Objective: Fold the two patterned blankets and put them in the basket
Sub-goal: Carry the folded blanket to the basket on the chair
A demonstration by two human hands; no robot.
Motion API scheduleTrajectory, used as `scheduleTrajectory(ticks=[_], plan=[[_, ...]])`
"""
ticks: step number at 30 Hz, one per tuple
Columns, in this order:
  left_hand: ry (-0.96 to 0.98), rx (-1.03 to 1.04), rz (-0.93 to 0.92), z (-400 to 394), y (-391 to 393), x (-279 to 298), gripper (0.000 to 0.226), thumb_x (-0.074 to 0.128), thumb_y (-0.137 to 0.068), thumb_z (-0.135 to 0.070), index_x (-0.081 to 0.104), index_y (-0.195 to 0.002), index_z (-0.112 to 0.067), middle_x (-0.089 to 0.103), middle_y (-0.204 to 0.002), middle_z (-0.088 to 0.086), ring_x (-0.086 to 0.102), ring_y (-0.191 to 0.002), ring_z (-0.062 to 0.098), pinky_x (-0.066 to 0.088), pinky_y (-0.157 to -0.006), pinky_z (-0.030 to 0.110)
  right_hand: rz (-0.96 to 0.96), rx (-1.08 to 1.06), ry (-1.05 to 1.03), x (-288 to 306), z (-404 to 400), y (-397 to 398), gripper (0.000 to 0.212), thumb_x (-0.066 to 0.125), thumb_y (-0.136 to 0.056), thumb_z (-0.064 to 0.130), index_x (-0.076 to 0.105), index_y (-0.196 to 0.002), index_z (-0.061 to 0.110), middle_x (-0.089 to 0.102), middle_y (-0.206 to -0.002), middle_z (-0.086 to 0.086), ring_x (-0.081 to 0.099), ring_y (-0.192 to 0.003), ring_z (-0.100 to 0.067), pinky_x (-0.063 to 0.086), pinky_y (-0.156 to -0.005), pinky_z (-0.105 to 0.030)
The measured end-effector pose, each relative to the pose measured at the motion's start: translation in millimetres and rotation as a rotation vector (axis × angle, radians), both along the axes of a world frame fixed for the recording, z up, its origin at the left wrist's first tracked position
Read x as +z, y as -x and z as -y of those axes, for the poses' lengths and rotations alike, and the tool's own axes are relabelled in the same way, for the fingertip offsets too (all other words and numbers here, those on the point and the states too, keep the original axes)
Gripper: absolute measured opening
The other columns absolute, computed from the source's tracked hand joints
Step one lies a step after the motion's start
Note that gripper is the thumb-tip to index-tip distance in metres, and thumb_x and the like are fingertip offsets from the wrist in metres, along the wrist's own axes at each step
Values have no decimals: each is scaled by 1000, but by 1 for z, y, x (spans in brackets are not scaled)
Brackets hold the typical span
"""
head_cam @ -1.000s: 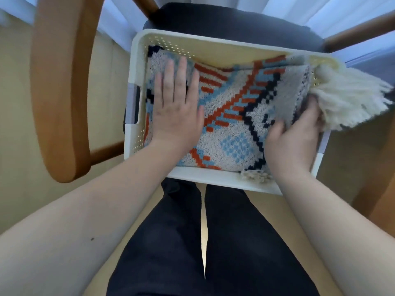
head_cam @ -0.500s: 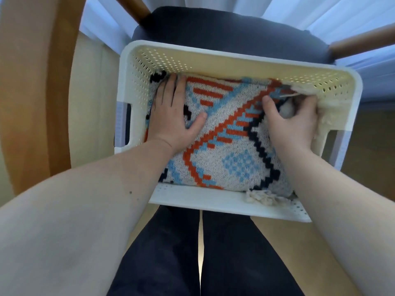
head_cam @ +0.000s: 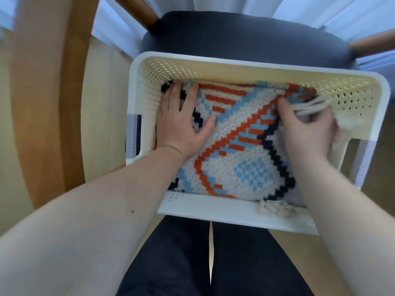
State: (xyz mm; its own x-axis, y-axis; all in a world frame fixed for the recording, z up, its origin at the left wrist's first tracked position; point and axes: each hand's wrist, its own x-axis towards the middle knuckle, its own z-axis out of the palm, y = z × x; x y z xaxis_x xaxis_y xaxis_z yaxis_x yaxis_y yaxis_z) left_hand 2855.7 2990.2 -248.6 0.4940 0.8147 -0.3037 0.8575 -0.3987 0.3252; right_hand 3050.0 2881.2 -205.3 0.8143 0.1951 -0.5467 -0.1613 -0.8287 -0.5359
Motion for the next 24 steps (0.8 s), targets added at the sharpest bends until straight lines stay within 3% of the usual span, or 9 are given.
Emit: scheduleTrajectory(ticks=[3, 6, 10, 12, 14, 16, 19, 21, 24], plan=[[86, 120, 116, -2, -1, -1, 79, 55, -91, -60, 26, -156, -27, 22, -163, 8, 20, -150, 25, 13, -120, 34, -336, -107, -207, -6, -11, -21, 46, 71, -79, 54, 66, -112, 22, 74, -106, 7, 72, -98, -12, 55, -92, -39], [86, 128, 156, 2, 0, 0, 79, 58, -90, -57, 28, -156, -24, 23, -162, 9, 21, -149, 25, 18, -121, 36, -701, -261, -290, -15, -17, -28, 41, 44, -98, 48, 65, -118, 19, 75, -108, -6, 74, -94, -26, 56, -85, -46], [39, 66, 85, 2, 0, -5, 78, 53, -92, -57, 27, -156, -22, 23, -162, 13, 21, -149, 30, 19, -122, 43, -222, -320, -200, -11, -23, -17, 18, 43, -96, 29, 59, -99, 21, 67, -90, 5, 64, -76, -1, 52, -81, -27], [-32, 24, 21, 4, 0, -6, 74, 47, -95, -56, 28, -156, -20, 26, -161, 16, 22, -148, 34, 18, -122, 46, 158, -138, -216, 10, -11, 2, 24, 41, -98, 30, 59, -109, 19, 63, -102, 9, 57, -90, 5, 47, -89, -28], [-164, -68, 49, 7, -1, -6, 63, 46, -98, -45, 35, -153, -17, 34, -157, 20, 25, -145, 39, 18, -121, 53, 562, 194, -242, 35, 3, 27, 41, 47, -98, 33, 54, -129, 8, 56, -134, -7, 51, -126, -17, 36, -110, -38], [-302, -255, 145, 10, -8, -8, 54, 48, -97, -31, 43, -149, -15, 43, -151, 21, 30, -142, 39, 18, -120, 56, 785, 656, -238, 32, 6, 47, 53, 55, -96, 38, 53, -135, 3, 44, -147, -20, 39, -138, -37, 23, -117, -50], [-300, -410, 136, 4, -12, -13, 52, 44, -99, -36, 48, -147, -16, 45, -152, 17, 37, -142, 36, 21, -118, 58, 685, 1134, 81, -10, 1, 42, 73, 45, -94, 63, 35, -153, 20, 23, -162, -9, 18, -150, -32, 5, -119, -54], [-221, -403, -5, -1, -6, -15, 56, 36, -102, -46, 42, -151, -20, 41, -155, 15, 33, -145, 35, 18, -120, 57, 540, 1185, 216, -31, 8, 19, 82, 37, -90, 72, 21, -157, 27, 14, -165, -1, 8, -152, -24, -2, -120, -51], [-200, -374, -93, -2, 1, -17, 59, 32, -102, -49, 36, -153, -21, 38, -157, 14, 30, -146, 36, 13, -121, 55, 489, 1104, 172, -36, 24, -2, 84, 35, -88, 70, 25, -156, 21, 23, -163, -3, 13, -151, -23, 2, -121, -45]])
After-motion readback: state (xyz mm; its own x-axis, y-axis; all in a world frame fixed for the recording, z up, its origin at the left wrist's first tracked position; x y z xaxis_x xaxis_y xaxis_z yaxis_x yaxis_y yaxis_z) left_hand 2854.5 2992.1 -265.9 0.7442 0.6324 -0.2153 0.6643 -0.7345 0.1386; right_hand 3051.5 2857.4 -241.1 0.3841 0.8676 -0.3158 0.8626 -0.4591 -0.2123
